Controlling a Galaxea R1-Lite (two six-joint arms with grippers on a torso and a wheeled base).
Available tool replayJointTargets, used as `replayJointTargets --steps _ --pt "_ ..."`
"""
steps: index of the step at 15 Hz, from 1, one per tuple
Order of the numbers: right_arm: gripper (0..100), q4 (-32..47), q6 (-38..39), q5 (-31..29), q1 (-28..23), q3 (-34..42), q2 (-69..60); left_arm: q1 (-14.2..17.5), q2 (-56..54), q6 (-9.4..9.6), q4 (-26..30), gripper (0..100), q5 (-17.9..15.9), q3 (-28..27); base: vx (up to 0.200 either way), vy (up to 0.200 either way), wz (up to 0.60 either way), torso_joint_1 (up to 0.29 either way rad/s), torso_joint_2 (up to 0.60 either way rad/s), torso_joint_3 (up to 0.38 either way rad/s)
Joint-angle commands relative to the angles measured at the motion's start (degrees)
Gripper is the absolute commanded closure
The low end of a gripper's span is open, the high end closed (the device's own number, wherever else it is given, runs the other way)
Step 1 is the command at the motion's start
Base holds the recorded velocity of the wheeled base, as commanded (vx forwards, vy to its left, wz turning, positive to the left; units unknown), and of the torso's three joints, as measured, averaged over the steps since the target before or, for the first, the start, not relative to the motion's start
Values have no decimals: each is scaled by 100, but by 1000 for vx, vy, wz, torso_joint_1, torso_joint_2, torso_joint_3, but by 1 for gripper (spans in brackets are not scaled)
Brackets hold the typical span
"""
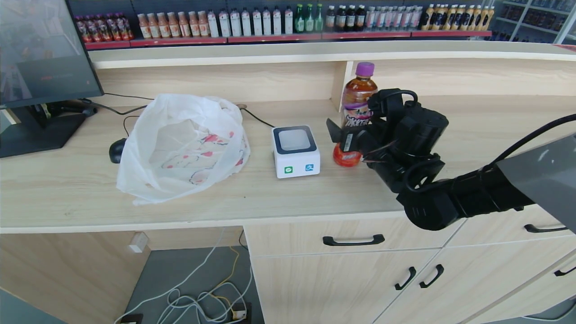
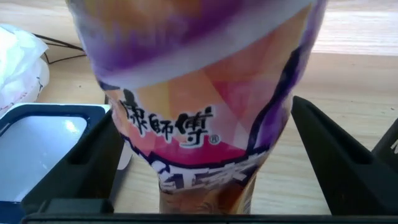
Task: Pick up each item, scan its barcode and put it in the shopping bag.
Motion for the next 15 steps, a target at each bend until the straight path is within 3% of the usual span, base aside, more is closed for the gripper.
replayJointTargets --steps 1,11,12,15 --pt "0 134 -4 -1 2 -244 46 0 -2 -1 -2 0 1 0 0 0 0 0 0 0" --pt "0 257 -4 8 2 -411 152 0 -2 -1 -2 0 1 0 0 0 0 0 0 0" --pt "100 257 -4 34 2 -403 161 0 -2 -1 -2 0 1 0 0 0 0 0 0 0" --pt "100 248 -13 34 2 -403 161 0 -2 -1 7 0 1 0 0 0 0 0 0 0"
